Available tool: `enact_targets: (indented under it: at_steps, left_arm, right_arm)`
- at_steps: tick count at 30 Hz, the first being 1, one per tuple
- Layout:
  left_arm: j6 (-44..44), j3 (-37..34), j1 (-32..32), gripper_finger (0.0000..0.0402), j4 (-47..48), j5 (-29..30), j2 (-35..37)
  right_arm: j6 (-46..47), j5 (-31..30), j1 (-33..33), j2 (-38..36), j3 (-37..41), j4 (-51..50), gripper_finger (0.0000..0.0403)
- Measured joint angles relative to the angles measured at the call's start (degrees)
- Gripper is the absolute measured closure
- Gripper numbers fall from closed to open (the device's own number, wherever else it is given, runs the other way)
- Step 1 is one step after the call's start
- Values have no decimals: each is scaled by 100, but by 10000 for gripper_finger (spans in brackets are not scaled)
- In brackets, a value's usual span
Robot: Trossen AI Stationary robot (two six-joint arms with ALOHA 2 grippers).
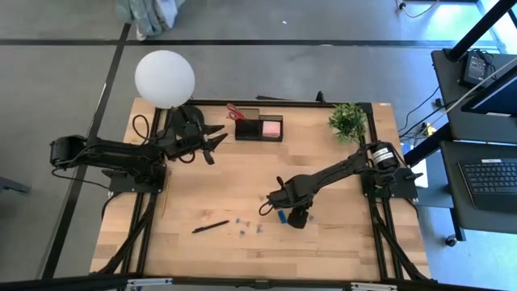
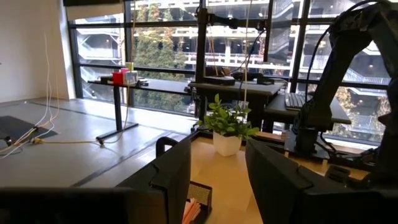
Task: Pick and place office supplies into organizer
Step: Put the black pen into the black desk organizer
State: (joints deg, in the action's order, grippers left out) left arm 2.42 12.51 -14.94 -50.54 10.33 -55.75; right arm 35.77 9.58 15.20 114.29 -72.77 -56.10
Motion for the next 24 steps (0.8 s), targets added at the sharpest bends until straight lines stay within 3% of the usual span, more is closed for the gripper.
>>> enact_targets:
  at_steps: [24]
  left_arm:
    - [-17, 2, -4, 254, -68, 0, 0]
  right_arm:
    - [-50, -399, 9, 10, 187, 184, 295]
